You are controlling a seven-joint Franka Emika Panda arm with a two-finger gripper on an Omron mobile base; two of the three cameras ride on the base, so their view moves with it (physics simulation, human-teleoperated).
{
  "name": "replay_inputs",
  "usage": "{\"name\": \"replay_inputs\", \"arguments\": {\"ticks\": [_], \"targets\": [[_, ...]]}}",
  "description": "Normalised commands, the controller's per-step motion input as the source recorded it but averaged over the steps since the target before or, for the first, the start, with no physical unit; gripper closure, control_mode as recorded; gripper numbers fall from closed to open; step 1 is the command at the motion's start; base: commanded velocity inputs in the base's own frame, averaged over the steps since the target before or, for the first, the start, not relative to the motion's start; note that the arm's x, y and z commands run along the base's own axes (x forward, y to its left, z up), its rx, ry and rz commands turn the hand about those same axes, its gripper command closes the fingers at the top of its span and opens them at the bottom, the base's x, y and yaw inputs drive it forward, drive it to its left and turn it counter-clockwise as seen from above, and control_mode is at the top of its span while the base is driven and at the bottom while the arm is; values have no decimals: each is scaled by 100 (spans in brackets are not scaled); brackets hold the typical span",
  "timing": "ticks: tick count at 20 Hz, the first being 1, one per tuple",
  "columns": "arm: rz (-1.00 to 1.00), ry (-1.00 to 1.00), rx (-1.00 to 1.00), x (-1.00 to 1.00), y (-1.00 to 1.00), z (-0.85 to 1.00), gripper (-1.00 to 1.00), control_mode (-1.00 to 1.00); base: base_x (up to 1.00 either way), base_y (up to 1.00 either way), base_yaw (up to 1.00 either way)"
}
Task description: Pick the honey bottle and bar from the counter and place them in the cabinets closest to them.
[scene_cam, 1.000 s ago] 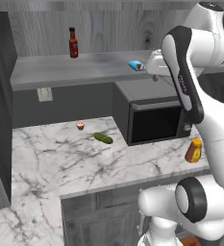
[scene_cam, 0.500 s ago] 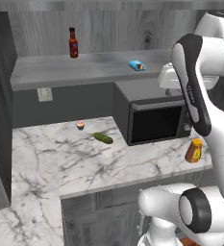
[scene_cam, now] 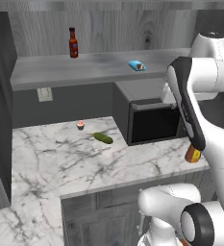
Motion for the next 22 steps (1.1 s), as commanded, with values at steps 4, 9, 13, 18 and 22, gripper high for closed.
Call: {"name": "replay_inputs", "arguments": {"ticks": [4,9,13,18,22], "targets": [[0,2,-3,5,-32,-33,-100,-100,0,0,0],[0,4,0,8,-40,-23,-100,-100,0,0,0],[0,6,0,8,-34,-17,-100,-100,0,0,0],[0,2,0,2,-33,-14,-100,-100,0,0,0],[0,0,0,0,-39,-13,-100,-100,0,0,0]]}}
